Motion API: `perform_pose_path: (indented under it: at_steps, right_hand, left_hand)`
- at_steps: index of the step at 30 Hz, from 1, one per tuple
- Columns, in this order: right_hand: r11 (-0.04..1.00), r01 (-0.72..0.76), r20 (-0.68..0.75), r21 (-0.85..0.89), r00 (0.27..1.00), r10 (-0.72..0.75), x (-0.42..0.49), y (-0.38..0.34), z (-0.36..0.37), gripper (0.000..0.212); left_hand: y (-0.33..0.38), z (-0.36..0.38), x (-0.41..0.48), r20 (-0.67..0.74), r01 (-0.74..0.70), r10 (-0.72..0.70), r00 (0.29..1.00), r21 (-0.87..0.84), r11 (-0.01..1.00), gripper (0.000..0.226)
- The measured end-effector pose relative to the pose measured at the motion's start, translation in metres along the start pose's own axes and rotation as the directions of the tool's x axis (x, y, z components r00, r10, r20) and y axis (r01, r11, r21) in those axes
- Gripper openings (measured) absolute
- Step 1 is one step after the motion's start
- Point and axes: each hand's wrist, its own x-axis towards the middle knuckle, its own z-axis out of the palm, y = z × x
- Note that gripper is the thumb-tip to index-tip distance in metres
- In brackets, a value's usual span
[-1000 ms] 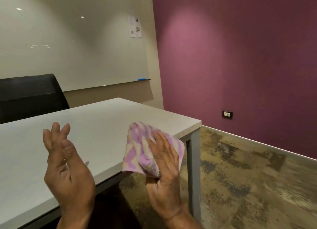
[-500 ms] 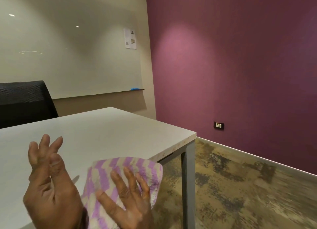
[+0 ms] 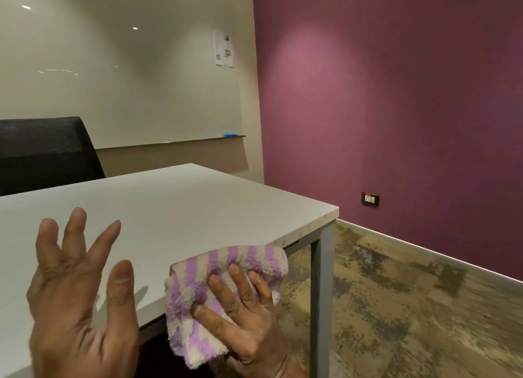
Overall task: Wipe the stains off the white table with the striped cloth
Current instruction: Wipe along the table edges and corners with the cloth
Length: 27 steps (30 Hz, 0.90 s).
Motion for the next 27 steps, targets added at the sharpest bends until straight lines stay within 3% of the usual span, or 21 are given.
perform_pose_path:
  at_steps: [3,5,8,12,18,20,23,27]
  right_hand:
    - [0.999,-0.041,-0.02,-0.009,0.999,0.04,-0.007,0.013,-0.001,0.091]
    - [0.996,-0.091,-0.02,0.004,0.996,0.091,-0.012,0.025,-0.006,0.082]
    - [0.976,-0.216,0.003,-0.018,0.976,0.216,-0.019,0.044,-0.017,0.094]
    - [0.96,-0.28,0.001,-0.024,0.96,0.28,-0.023,0.057,-0.023,0.086]
    - [0.895,-0.439,-0.087,0.074,0.892,0.444,-0.008,0.018,-0.013,0.128]
    - [0.904,-0.426,-0.079,0.042,0.9,0.428,0.002,0.008,-0.008,0.143]
    - [0.93,-0.368,-0.136,-0.022,0.922,0.362,0.012,-0.002,-0.003,0.118]
    - [0.942,-0.334,-0.074,0.025,0.939,0.335,0.006,0.005,-0.008,0.117]
  left_hand:
    - [0.014,-0.003,-0.01,0.118,-0.063,0.05,0.992,0.108,0.992,0.065]
    - [0.01,-0.012,-0.01,0.148,-0.067,0.042,0.988,0.167,0.984,0.07]
    - [0.015,-0.021,-0.002,0.191,-0.062,0.019,0.981,0.223,0.973,0.074]
    - [0.027,-0.023,-0.003,0.272,-0.061,-0.034,0.962,0.333,0.941,0.077]
    - [0.035,-0.026,0.0,0.468,-0.216,-0.017,0.883,0.439,0.872,0.079]
    - [0.037,-0.023,-0.001,0.506,-0.266,0.019,0.862,0.42,0.868,0.077]
    - [0.041,-0.015,-0.002,0.538,-0.31,0.082,0.839,0.348,0.884,0.076]
    - [0.044,-0.009,-0.001,0.553,-0.334,0.094,0.828,0.35,0.875,0.075]
